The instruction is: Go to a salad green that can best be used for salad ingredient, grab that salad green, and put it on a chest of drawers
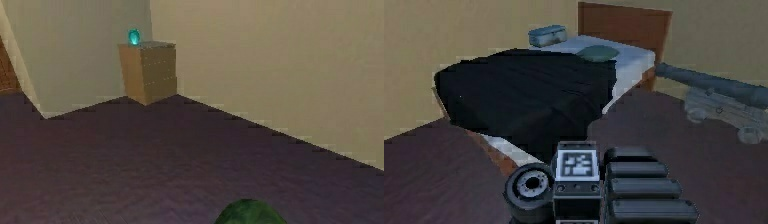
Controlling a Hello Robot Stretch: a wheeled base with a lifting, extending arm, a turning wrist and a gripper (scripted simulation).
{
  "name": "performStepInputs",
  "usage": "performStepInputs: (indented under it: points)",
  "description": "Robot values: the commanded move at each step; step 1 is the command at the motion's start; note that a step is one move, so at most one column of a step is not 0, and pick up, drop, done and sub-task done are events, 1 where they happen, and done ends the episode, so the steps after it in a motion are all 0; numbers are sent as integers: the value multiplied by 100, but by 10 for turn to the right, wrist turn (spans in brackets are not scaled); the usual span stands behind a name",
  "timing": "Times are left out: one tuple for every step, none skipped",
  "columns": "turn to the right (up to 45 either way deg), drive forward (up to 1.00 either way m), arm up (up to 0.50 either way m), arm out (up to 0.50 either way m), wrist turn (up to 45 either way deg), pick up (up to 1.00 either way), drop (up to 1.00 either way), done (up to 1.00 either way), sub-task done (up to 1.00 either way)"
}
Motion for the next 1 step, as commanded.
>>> performStepInputs:
  points:
    - [-30, 0, 0, 0, 0, 0, 0, 0, 0]
